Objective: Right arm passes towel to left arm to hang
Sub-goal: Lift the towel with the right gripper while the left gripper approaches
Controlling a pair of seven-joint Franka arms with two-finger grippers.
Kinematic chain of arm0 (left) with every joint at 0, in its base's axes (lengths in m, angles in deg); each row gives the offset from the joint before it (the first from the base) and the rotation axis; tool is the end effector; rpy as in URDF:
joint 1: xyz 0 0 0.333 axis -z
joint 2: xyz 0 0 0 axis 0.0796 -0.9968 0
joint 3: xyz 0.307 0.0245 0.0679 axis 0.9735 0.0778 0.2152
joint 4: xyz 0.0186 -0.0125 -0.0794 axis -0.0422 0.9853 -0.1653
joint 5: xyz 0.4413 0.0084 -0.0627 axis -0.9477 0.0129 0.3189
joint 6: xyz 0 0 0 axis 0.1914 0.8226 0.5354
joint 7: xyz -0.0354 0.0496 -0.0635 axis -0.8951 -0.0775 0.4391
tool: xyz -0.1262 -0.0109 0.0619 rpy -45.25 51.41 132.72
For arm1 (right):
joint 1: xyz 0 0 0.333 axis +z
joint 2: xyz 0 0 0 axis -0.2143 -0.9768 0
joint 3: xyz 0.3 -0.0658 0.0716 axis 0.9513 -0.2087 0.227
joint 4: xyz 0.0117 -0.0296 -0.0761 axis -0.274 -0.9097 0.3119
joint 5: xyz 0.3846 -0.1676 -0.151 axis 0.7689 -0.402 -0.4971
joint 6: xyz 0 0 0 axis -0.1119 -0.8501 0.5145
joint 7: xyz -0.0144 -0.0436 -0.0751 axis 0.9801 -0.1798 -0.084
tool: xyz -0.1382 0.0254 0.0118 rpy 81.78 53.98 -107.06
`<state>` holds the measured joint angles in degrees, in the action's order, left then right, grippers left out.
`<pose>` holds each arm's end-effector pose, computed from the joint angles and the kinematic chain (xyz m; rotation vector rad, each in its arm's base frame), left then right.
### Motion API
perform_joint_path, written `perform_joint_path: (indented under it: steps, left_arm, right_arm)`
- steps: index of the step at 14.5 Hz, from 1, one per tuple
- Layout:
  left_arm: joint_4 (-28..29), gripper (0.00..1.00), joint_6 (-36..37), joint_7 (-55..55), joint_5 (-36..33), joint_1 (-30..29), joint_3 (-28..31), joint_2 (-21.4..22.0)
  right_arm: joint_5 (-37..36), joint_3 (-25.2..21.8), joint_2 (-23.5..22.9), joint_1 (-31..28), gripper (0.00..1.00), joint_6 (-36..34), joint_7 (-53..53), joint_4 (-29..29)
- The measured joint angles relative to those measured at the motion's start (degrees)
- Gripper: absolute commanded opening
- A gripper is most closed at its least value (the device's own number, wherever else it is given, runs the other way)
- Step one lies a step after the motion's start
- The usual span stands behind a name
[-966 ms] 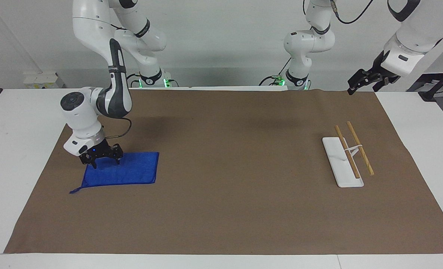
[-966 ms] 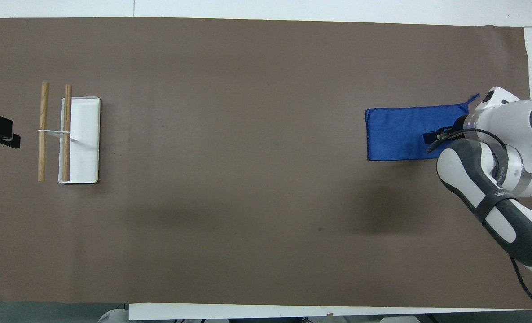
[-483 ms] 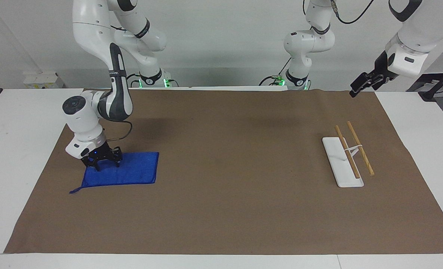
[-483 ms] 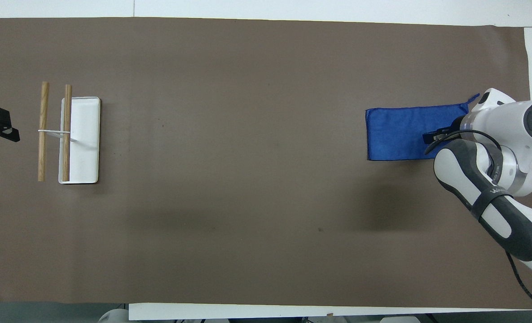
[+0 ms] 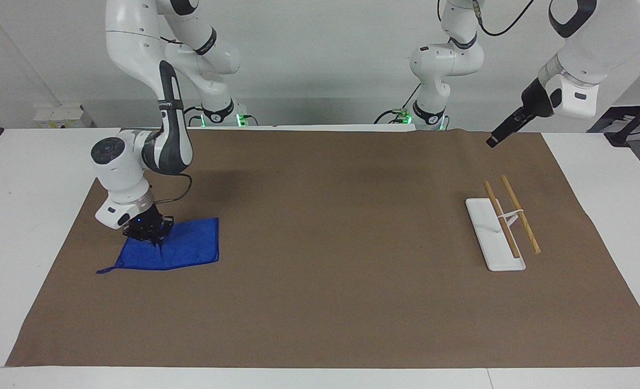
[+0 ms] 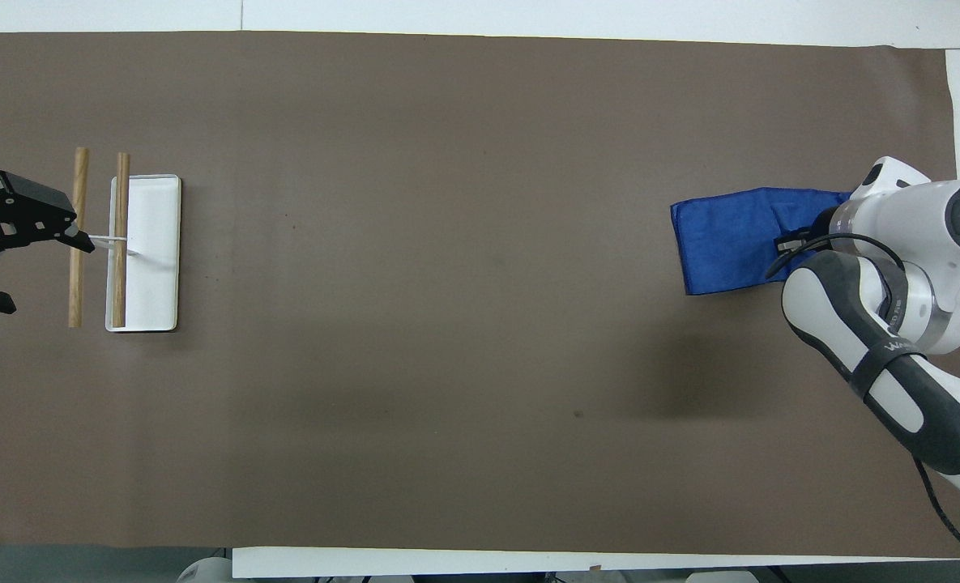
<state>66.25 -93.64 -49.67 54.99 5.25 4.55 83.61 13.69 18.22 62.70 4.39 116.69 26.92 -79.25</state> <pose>0.5531 -0.0863 0.5761 2.8692 0.9451 -0.2822 0.6074 -0.0903 0.2154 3.0548 0.4056 0.1921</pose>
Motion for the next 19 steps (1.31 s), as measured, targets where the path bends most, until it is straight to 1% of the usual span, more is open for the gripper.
perform_joint_path:
  steps: [2,4,5,8,10,11,14,16,19]
  left_arm:
    - [2.9,1.0,-4.9,-10.9,2.2,0.4,0.0,1.3]
    - [4.7,1.0,-10.1,-23.8,3.6,2.0,-0.1,1.8]
    - [5.7,1.0,-12.8,-29.4,4.5,2.9,-0.3,1.9]
    - [8.9,1.0,-19.1,-44.1,5.3,6.1,-0.4,2.2]
    - [11.2,1.0,-22.2,-52.9,5.4,8.2,-0.5,2.4]
    - [12.2,1.0,-23.1,-56.1,5.4,9.1,-0.6,2.5]
    - [14.7,1.0,-24.5,-61.2,6.2,11.7,-0.6,2.9]
    - [17.2,1.0,-27.4,-62.8,7.6,14.5,-0.7,3.4]
    - [21.8,1.0,-33.3,-64.0,9.1,19.0,-0.8,3.9]
  right_arm:
    - [0.4,0.6,0.1,-0.2,0.0,-3.8,-0.1,1.4]
    - [2.4,2.6,0.9,-1.0,0.0,-10.7,-2.4,4.4]
    - [3.1,4.1,1.7,-1.2,0.0,-14.9,-5.6,6.2]
    - [3.6,10.0,4.1,-1.4,0.0,-27.1,-21.5,11.3]
    - [3.8,15.6,5.1,-1.3,0.0,-33.1,-35.0,14.9]
    - [4.3,18.6,5.3,-1.3,0.0,-34.7,-41.9,16.3]
    - [10.4,26.6,5.3,-1.1,0.0,-35.1,-60.7,18.8]
    - [14.2,31.1,5.3,-0.9,0.0,-34.4,-72.0,20.5]
    - [18.0,37.0,4.9,-0.7,0.0,-29.2,-85.4,21.8]
